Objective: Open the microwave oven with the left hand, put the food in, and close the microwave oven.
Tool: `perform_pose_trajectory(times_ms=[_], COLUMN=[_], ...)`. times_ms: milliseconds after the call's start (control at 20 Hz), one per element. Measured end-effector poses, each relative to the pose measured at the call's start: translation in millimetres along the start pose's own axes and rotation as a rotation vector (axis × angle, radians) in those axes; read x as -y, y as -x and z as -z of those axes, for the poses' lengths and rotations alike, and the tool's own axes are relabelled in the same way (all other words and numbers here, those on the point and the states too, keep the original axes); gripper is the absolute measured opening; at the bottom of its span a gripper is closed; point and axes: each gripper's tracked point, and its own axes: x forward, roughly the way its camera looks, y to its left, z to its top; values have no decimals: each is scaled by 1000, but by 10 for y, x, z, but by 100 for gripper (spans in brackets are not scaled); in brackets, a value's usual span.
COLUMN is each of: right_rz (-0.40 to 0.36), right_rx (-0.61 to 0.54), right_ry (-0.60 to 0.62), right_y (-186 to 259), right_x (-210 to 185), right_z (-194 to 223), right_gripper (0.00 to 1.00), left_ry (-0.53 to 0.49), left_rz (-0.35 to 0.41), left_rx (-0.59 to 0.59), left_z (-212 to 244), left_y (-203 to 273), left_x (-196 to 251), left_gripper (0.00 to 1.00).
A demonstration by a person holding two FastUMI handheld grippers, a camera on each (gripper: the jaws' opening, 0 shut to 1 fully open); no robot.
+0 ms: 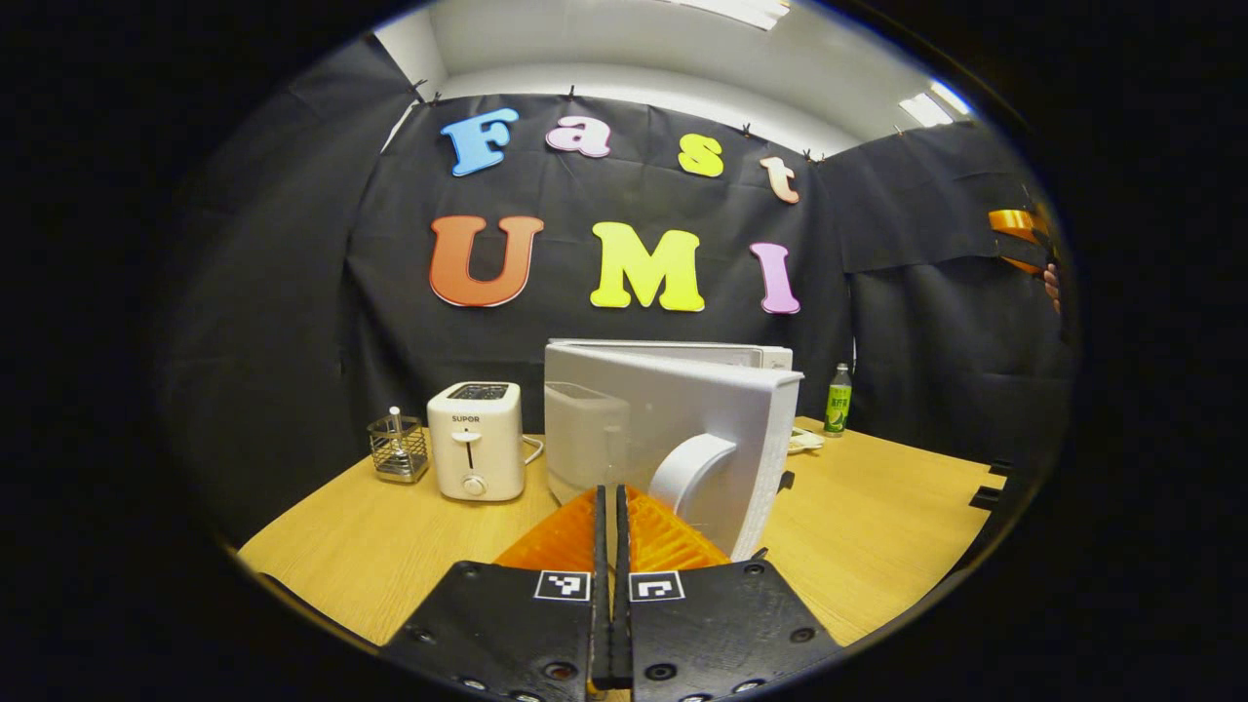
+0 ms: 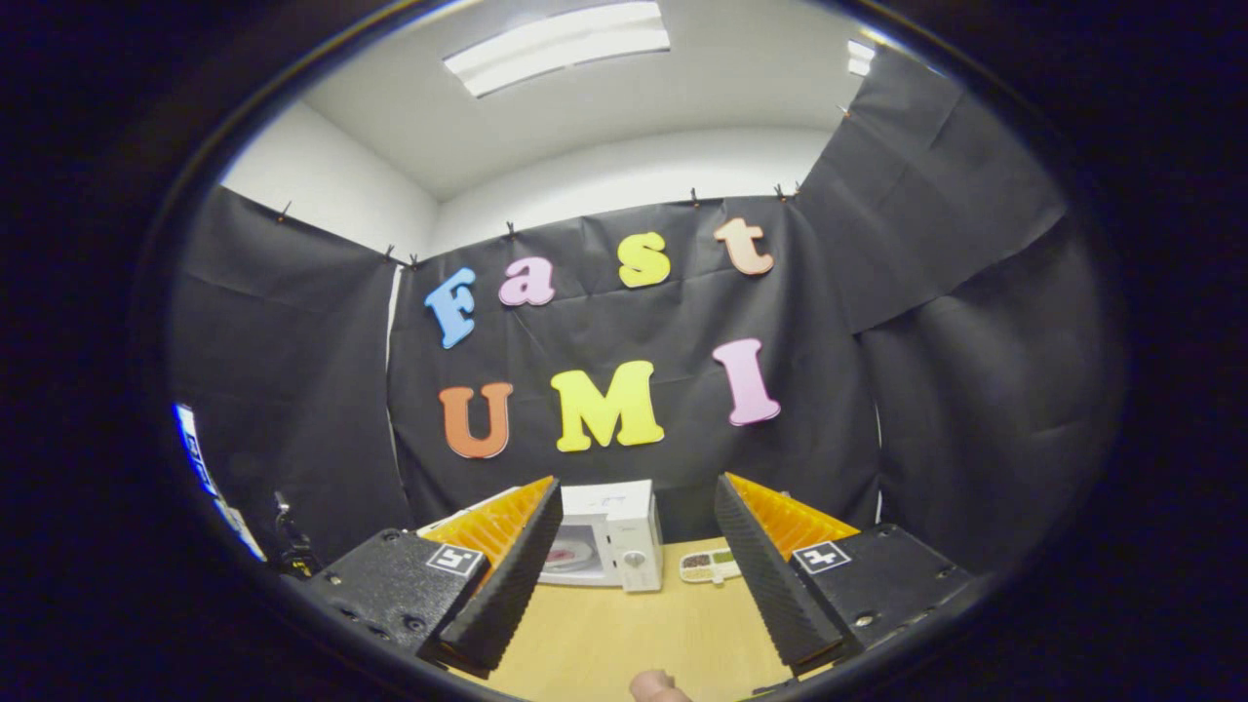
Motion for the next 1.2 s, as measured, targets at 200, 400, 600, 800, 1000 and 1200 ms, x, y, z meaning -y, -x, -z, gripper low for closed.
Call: perform_pose_trajectory(times_ms=[200, 400, 600, 800, 1000, 1200], right_rz=[-18, -26, -51, -60, -48, -44], right_rx=[-4, -7, -7, -20, -33, -54], right_ry=[-12, 16, 17, 10, 5, -9], right_y=[99, 189, 269, 289, 260, 254], right_x=[14, 4, -38, 4, 83, 155], right_z=[-39, -82, -112, -77, -52, -3], right_gripper=[100, 100, 100, 100, 100, 100], left_ry=[2, 20, -21, 2, 28, 16], left_rz=[151, 223, 275, 316, 288, 245], left_rx=[35, 14, -42, -69, -95, -83], left_z=[-73, -85, 53, 150, 206, 105], left_y=[-125, -450, -841, -1104, -1405, -1737], left_x=[351, 572, 827, 1066, 1210, 1381], left_gripper=[0, 0, 0, 0, 0, 0])
